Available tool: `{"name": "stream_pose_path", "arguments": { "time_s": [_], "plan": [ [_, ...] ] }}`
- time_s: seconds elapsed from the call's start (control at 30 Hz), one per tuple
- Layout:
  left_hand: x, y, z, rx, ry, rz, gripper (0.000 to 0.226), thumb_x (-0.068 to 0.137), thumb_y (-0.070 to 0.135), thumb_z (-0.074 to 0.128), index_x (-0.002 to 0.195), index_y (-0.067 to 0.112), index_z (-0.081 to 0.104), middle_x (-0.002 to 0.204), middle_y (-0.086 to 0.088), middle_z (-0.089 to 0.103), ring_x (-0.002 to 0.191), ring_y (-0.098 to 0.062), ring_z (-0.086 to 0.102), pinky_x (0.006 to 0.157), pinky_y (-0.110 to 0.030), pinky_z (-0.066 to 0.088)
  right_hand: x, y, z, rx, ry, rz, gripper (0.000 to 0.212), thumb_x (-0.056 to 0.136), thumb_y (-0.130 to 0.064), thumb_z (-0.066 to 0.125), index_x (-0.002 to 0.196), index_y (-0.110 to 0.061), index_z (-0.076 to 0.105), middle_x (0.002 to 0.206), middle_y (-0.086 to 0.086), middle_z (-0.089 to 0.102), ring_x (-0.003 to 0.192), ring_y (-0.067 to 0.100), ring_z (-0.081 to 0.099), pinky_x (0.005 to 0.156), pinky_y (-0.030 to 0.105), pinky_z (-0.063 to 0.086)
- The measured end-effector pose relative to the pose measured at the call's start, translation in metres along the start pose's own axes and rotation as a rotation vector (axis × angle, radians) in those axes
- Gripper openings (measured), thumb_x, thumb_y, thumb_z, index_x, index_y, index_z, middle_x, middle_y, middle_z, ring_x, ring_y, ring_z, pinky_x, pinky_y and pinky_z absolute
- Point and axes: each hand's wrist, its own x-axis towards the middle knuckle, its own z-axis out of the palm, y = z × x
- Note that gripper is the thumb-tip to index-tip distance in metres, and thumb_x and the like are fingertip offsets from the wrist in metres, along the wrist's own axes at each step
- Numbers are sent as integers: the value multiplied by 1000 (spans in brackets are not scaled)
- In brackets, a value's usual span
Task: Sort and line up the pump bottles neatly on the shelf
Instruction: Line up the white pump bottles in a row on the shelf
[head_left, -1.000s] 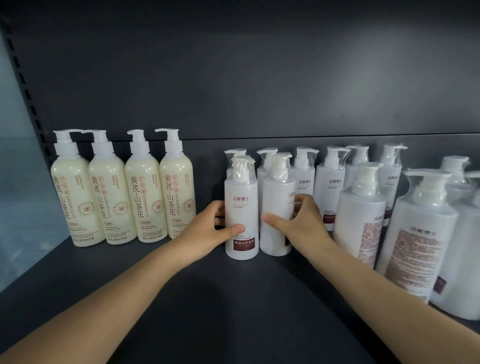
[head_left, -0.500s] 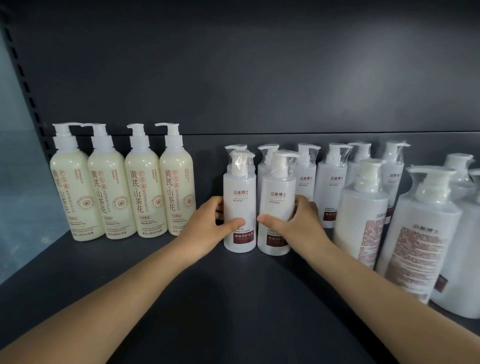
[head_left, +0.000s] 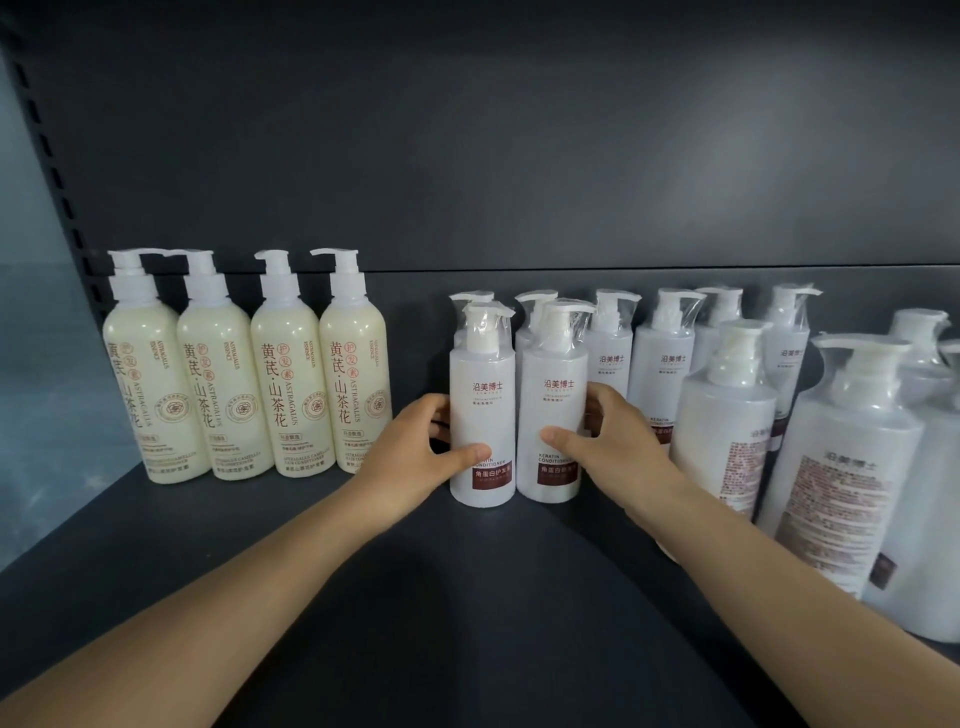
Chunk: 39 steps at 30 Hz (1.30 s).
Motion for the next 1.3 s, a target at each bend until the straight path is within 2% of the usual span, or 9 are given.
{"name": "stream_pose_path", "arguments": {
  "time_s": [0.1, 0.3, 0.5, 0.63, 0.73, 0.8, 0.93, 1.13, 1.3],
  "plan": [
    [0, -1, 3, -12, 23, 1, 53, 78, 25, 72, 124, 17, 48, 121, 3, 57, 101, -7, 56, 78, -15, 41, 2, 0, 0, -30, -34, -19, 49, 85, -16, 67, 130, -19, 47, 128, -2, 52, 105, 8, 48, 91, 24, 40],
    [-2, 1, 5, -7, 45, -23, 52, 78, 26, 72, 124, 17, 49, 120, 4, 58, 103, -8, 56, 84, -22, 41, 2, 1, -5, -54, -64, -36, 46, 85, -15, 66, 127, -17, 49, 127, 2, 55, 104, 10, 51, 88, 24, 40],
    [-3, 3, 10, -5, 65, -34, 54, 77, 28, 72, 125, 17, 49, 120, 4, 59, 104, -9, 56, 86, -23, 42, 7, 1, -8, -143, -61, -4, 46, 84, -17, 67, 125, -13, 49, 126, 6, 54, 111, 19, 54, 97, 35, 45],
    [-5, 5, 8, 9, 27, -15, 55, 80, 28, 70, 128, 16, 46, 124, 3, 56, 105, -8, 55, 86, -22, 41, 7, 0, -9, -121, -68, -17, 40, 84, -14, 66, 122, -11, 51, 123, 5, 57, 107, 18, 55, 90, 29, 44],
    [-5, 6, 7, 25, 8, -9, 54, 80, 28, 70, 127, 16, 46, 120, 5, 56, 100, -6, 54, 79, -14, 40, 6, 1, -9, -134, -68, -40, 39, 84, -16, 67, 120, -12, 52, 120, 6, 58, 103, 17, 55, 85, 27, 43],
    [-4, 8, 5, 37, -12, -11, 53, 81, 27, 69, 127, 16, 46, 116, 8, 54, 98, -5, 54, 73, -10, 40, 6, 4, -7, -155, -64, -55, 41, 83, -19, 68, 120, -13, 51, 122, 7, 56, 105, 18, 55, 87, 28, 44],
    [-5, 10, 4, 61, -40, -36, 53, 83, 28, 67, 129, 17, 44, 112, 11, 53, 96, -7, 55, 78, -17, 45, 7, 7, -5, -176, -41, -61, 48, 82, -24, 69, 125, -14, 48, 125, 6, 53, 110, 19, 54, 95, 31, 45],
    [-14, 15, 4, 266, -47, -48, 44, 86, 37, 61, 122, 15, 49, 109, 3, 58, 88, -9, 56, 78, -22, 44, 5, 1, -5, -227, -26, -28, 46, 82, -24, 68, 121, -10, 49, 123, 8, 54, 109, 21, 55, 88, 30, 45],
    [-35, 35, -10, 618, -114, -25, 43, 91, 43, 50, 123, 14, 48, 118, -3, 52, 99, -16, 56, 86, -32, 48, -13, -18, -11, -525, -91, -24, 42, 86, -33, 62, 114, -5, 47, 117, 10, 53, 104, 25, 55, 78, 28, 40]
  ]
}}
